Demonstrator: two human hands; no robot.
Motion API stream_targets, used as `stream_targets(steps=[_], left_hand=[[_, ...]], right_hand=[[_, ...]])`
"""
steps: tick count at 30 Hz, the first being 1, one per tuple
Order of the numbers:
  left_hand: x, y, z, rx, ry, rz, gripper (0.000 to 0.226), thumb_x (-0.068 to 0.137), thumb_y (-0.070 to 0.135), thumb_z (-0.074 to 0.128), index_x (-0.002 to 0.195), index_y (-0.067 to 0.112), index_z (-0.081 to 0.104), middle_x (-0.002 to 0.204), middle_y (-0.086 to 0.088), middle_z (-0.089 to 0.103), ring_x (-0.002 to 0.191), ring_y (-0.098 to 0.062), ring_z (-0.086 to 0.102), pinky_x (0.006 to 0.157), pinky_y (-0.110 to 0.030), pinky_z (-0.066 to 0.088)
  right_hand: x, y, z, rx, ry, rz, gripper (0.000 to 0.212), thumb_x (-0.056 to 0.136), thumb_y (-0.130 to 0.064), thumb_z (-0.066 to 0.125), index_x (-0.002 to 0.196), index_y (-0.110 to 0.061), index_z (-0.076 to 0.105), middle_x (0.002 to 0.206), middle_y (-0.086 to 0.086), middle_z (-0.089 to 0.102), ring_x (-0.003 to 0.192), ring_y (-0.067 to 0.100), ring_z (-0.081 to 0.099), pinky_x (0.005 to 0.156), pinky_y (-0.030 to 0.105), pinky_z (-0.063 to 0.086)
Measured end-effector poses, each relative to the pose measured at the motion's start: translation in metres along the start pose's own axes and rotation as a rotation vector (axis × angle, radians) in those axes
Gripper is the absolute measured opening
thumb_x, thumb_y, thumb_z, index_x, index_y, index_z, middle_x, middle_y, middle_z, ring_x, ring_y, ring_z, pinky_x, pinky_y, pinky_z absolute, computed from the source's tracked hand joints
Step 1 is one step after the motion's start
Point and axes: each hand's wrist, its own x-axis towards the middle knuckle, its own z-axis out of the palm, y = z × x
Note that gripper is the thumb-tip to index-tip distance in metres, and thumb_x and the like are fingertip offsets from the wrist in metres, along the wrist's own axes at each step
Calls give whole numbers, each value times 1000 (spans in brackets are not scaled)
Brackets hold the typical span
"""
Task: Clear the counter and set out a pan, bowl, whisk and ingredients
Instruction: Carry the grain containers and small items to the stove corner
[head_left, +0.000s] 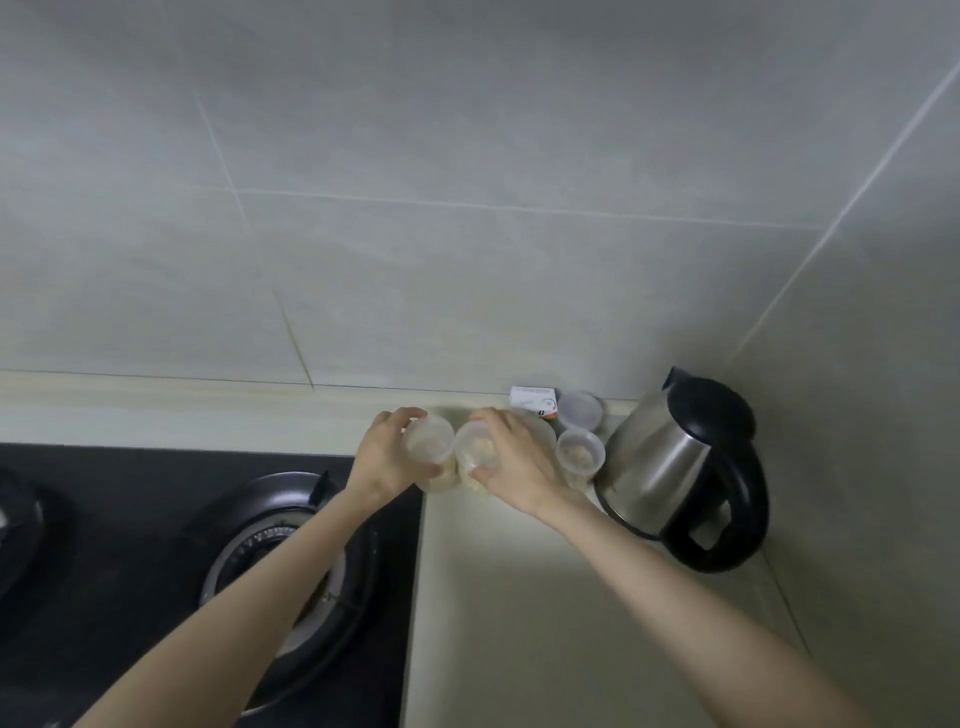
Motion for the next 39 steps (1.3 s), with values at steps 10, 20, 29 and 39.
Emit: stream_targets(steps=[10, 20, 29, 39], left_hand=[[56, 5, 16, 1, -9, -15, 64, 64, 20, 81, 122, 24, 55, 114, -2, 51, 100, -20, 55, 80, -24, 41], [62, 8, 17, -76, -61, 9, 71, 67, 10, 77, 131, 22, 50, 124, -7, 47, 114, -24, 52, 91, -32, 48], [23, 26, -19, -75, -35, 90, 57, 87, 17, 64, 140, 18, 42, 139, -3, 46, 128, -18, 44, 103, -22, 32], [-100, 21, -109, -187, 219, 105, 46, 91, 22, 60, 136, 25, 49, 133, 7, 53, 116, -10, 53, 94, -20, 43]], right_hand=[[65, 24, 13, -87, 37, 41, 49, 78, -22, 69, 122, -23, 49, 123, -2, 58, 115, 23, 47, 94, 35, 38], [68, 28, 21, -108, 38, 46, 43, 86, -21, 64, 127, -20, 52, 135, -4, 49, 121, 20, 39, 102, 31, 35], [40, -12, -18, 120, 107, 24, 44, 91, -17, 56, 134, -18, 51, 137, 0, 52, 128, 21, 44, 105, 30, 35], [-23, -112, -46, 462, 91, -141, 42, 92, -23, 58, 133, -24, 51, 133, -12, 54, 108, 9, 54, 92, 22, 41]])
